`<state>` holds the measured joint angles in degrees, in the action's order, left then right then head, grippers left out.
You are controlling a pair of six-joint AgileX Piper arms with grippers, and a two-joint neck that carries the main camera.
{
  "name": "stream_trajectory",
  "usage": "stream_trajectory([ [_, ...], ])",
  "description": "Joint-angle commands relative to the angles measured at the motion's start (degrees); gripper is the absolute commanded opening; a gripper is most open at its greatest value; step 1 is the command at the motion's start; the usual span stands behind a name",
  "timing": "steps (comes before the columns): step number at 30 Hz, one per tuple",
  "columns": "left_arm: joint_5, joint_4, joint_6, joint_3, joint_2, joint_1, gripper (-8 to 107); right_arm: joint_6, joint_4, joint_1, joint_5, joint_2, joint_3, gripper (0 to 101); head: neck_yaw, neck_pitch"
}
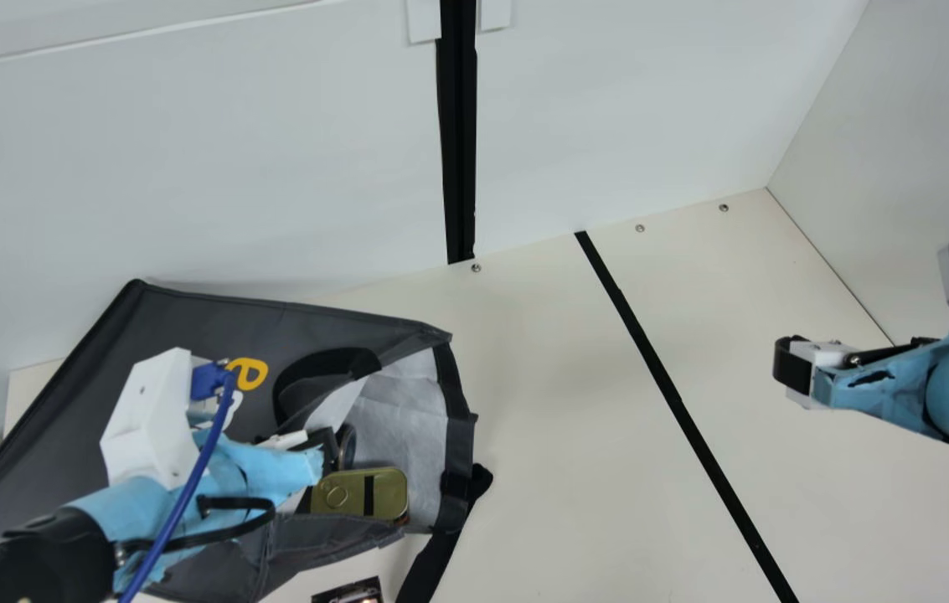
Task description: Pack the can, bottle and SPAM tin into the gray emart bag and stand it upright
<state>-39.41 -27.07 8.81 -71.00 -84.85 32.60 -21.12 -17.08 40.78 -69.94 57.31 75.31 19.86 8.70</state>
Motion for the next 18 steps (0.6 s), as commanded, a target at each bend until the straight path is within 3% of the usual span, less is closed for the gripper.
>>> stream_trajectory([
  [1,0.0,0.0,0.0,0.0,0.0,0.0,-8,0.5,-0.1,0.1,0.0,0.0,0.0,95,0.1,1.3],
  [18,0.0,0.0,0.0,0.0,0.0,0.0,-8,2.4,1.5,-1.0,0.0,-0.7,0.2,95,0.1,1.3],
])
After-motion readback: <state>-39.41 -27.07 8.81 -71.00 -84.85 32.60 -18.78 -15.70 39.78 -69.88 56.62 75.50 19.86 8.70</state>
